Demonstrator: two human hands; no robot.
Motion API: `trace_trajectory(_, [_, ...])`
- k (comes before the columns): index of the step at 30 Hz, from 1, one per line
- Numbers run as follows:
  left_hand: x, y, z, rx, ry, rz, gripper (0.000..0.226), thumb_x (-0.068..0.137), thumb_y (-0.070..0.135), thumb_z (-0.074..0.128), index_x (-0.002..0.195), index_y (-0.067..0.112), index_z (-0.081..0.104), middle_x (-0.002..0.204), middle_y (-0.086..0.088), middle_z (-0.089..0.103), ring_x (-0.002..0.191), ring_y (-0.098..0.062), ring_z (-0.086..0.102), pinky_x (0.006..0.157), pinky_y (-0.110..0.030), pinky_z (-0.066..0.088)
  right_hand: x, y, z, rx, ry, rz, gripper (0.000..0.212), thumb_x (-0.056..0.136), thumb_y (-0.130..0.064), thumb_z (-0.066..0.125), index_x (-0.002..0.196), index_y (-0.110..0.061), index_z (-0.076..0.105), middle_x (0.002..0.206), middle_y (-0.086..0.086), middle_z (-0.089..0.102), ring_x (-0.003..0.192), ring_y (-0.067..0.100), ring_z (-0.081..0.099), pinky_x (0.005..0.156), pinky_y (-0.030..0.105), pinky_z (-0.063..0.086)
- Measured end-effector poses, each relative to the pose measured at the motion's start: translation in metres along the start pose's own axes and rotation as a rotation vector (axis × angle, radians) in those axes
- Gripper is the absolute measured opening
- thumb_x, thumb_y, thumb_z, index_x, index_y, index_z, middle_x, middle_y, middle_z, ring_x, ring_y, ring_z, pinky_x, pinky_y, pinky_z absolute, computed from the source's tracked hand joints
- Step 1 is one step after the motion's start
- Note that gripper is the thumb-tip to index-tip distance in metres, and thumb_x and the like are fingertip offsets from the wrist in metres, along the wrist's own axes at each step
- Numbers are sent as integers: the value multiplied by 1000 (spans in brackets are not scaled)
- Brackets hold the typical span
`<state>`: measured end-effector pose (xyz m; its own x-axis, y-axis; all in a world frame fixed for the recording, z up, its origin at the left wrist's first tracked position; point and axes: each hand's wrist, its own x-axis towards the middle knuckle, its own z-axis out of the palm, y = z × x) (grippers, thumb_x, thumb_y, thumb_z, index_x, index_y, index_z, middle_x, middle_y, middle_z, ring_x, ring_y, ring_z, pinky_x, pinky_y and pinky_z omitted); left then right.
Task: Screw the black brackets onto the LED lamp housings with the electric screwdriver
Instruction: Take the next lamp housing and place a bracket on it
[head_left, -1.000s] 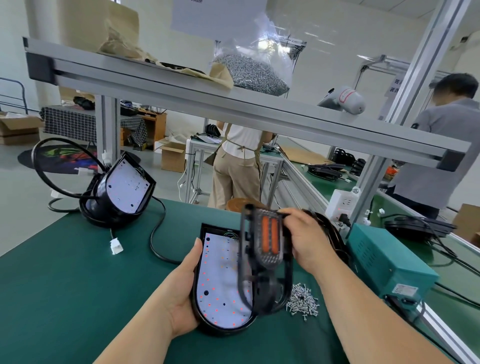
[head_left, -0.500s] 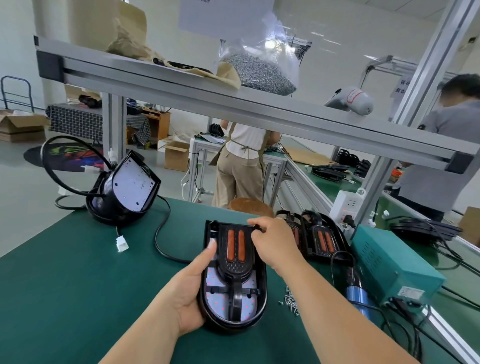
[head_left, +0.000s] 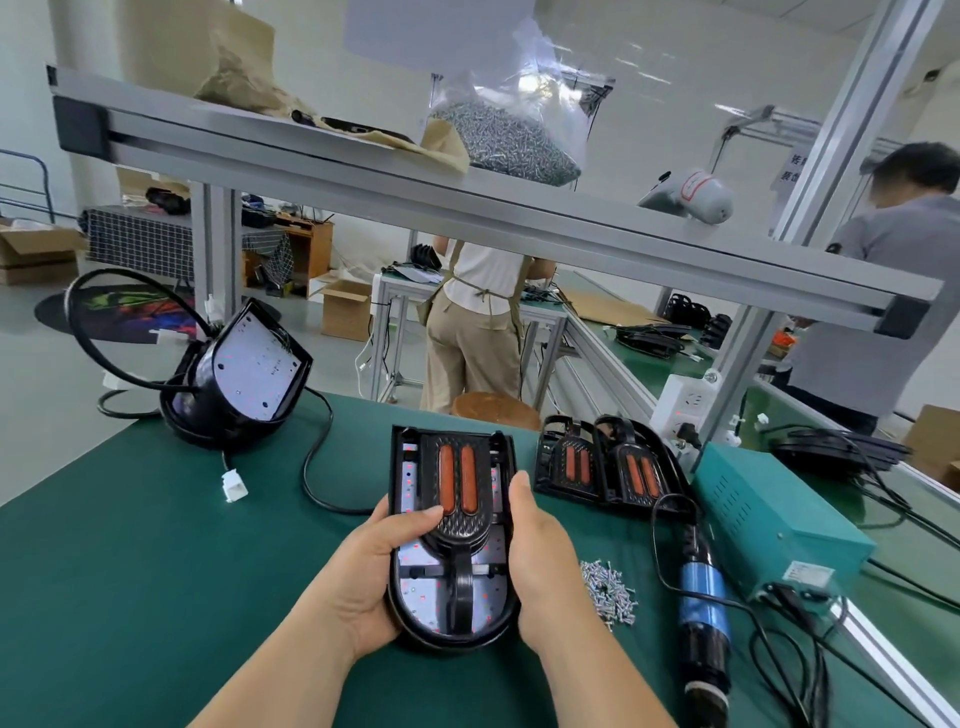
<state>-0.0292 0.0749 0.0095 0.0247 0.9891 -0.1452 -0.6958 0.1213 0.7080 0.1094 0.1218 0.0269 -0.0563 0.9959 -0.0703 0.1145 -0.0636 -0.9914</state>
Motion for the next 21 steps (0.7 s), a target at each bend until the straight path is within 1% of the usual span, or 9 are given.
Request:
trace_trajectory(3, [1,-2,1,27,13,56,57,70,5,70,126,5,60,115,-27,69,94,-41,71,81,-56,58,0,4,-2,-41,43,-56,53,104,-48,37,82,-20,76,70,-18,74,60,-6,65,48,7,41])
trace_trajectory(5, [3,-3,1,35,13,73,54,71,3,69,124,5,61,114,-27,70,93,-41,71,79,-54,59,-1,8,-2,-53,64,-67,53,104,-49,37,81,-19,75,71,-18,73,65,-4,65,49,7,40])
trace_trajectory(7, [4,-4,1,55,16,82,51,71,3,70,121,3,62,112,-27,70,91,-40,72,73,-50,61,-2,10,-3,-54,89,-78,54,104,-48,38,83,-15,76,74,-12,74,73,4,67,54,8,42])
trace_trajectory(9, [5,-5,0,94,21,97,47,71,5,70,117,1,64,109,-26,71,89,-39,73,68,-45,61,-3,10,-3,-45,117,-97,53,103,-46,40,88,-8,74,82,-2,76,83,16,69,61,15,47])
trace_trajectory(13, [8,-5,-2,167,27,142,46,70,8,72,115,0,65,108,-25,72,91,-38,73,68,-42,61,-4,7,-2,-42,118,-118,57,103,-46,42,96,4,69,99,17,73,99,35,65,86,38,52])
trace_trajectory(16, [9,-5,-3,172,25,159,46,70,8,72,115,0,66,108,-25,72,91,-38,73,67,-40,61,-3,7,-2,-42,98,-123,61,103,-46,41,100,10,63,105,26,68,103,42,60,92,47,50])
trace_trajectory(18, [10,-6,-3,171,19,165,45,70,7,71,115,0,65,108,-25,72,90,-37,73,66,-40,61,-4,7,-2,-48,101,-124,60,103,-47,41,98,8,66,102,23,70,100,38,63,89,42,52])
trace_trajectory(19, [10,-5,-3,174,16,168,45,71,7,70,115,0,65,108,-25,72,90,-37,73,66,-40,61,-3,8,-3,-40,97,-119,58,103,-47,41,95,3,70,96,16,74,95,32,66,83,37,53])
trace_trajectory(21, [10,-6,-3,173,16,174,44,71,7,70,114,0,65,107,-24,72,89,-36,74,65,-40,61,-3,8,-4,4,60,-100,51,102,-48,43,85,-12,75,82,-4,77,78,9,70,61,17,51])
